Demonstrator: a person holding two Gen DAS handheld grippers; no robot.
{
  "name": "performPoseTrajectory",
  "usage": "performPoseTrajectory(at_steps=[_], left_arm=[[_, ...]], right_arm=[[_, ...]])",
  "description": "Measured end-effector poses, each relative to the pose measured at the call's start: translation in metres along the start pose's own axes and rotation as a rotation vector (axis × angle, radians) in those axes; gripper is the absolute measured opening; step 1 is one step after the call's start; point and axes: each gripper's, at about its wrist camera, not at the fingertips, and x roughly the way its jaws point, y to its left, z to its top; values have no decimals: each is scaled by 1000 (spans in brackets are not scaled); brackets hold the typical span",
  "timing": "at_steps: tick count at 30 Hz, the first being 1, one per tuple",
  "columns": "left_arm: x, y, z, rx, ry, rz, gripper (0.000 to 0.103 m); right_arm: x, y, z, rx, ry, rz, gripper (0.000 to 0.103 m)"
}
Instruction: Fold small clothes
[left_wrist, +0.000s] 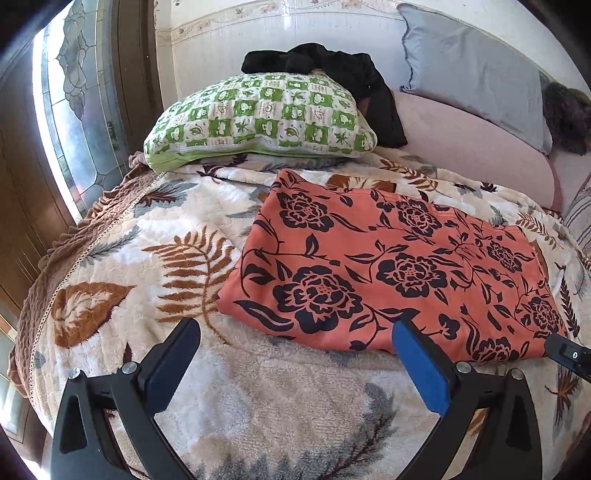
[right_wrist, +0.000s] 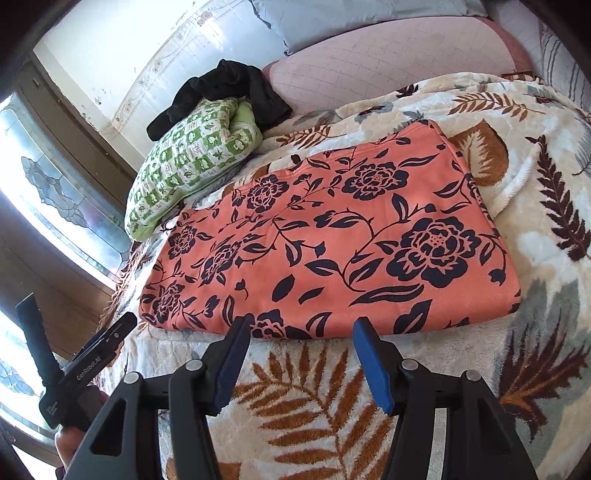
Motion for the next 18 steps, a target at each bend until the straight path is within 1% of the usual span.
performPoseTrajectory(at_steps=[5,9,18], left_arm=[[15,-2,2,-7,47,-6,103],[18,-6,3,-3,47,-3,103],[24,-19,5,23,54,-14,103]], right_arm=[[16,0,1,8,36,11,62],[24,0,0,-3,59,9,62],[25,-2,3,-5,62,21,62]])
